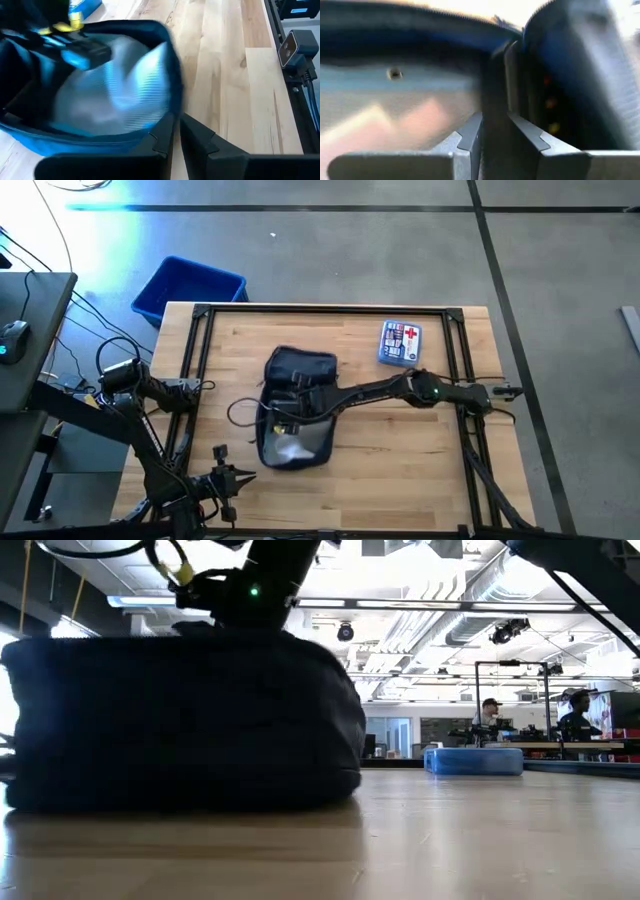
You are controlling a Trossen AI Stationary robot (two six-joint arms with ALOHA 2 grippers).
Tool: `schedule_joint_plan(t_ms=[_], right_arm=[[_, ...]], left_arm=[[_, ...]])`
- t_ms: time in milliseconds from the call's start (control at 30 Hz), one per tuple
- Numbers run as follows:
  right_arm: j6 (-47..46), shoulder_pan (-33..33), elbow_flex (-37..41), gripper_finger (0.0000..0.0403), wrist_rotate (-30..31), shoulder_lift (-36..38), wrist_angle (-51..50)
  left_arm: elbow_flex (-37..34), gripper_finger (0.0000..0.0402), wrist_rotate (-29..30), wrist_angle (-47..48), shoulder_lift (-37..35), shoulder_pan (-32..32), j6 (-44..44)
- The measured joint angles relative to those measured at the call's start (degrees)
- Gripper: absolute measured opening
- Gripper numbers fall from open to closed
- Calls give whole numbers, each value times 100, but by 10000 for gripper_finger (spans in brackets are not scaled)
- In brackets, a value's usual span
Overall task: Unpack backpack
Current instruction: Put the black medicine organizer into the black backpack, then put the blue medicine kit into the black backpack
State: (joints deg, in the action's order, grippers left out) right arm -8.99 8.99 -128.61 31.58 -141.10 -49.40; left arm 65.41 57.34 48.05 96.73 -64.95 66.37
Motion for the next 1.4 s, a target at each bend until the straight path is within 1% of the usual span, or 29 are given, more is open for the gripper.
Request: schedule_joint_plan(t_ms=[67, 200, 300, 400, 500, 667, 733, 800, 867, 933, 1000, 1100, 1200, 1267, 1333, 1400], right_arm=[[19, -13, -78, 68, 100, 0, 21], [43, 44, -99, 68, -15, 0, 2], [277, 188, -97, 68, -24, 10, -47], [448, 440, -119, 68, -82, 126, -308], [416, 654, -121, 68, -457, 320, -951], [365, 806, -14, 68, -1034, 627, -2631], [183, 830, 134, 68, -1039, 740, -3161], [-69, 824, 399, 68, -838, 896, -3557], [-282, 723, 885, 68, -621, 1192, -3756], [-496, 545, 1597, 68, -395, 1655, -3734], [-792, 305, 2507, 68, -192, 2241, -3649], [-1362, -255, 3963, 68, 64, 3276, -3263], [-2184, -1057, 5245, 68, 313, 4268, -2562], [-2599, -1595, 6026, 68, 323, 4815, -1928], [-2707, -2092, 6724, 68, 195, 5261, -1110], [-2693, -2511, 7347, 68, 40, 5550, -301]], left_arm=[[0, 13, -13, -29, 0, -2, -2], [0, 13, -17, -41, 0, -2, -2], [0, 13, -24, -102, 0, -13, -12], [0, 13, -26, -128, 0, -33, -20], [0, 13, -26, -127, 0, -44, -17], [0, 13, -24, -179, 2, -42, -12], [0, 13, -24, -200, 2, -56, -4], [0, 13, -22, -265, 2, -70, -13], [0, 13, -22, -308, 2, -81, -17], [0, 13, -22, -341, 6, -95, -17], [0, 13, -7, -377, 38, -101, -22], [0, 13, 58, -515, 106, -101, -181], [0, 13, 186, -674, 182, -6, -423], [0, 13, 188, -825, 188, 137, -626], [0, 13, 193, -1066, 184, 327, -919], [0, 13, 138, -1335, 184, 561, -1262]])
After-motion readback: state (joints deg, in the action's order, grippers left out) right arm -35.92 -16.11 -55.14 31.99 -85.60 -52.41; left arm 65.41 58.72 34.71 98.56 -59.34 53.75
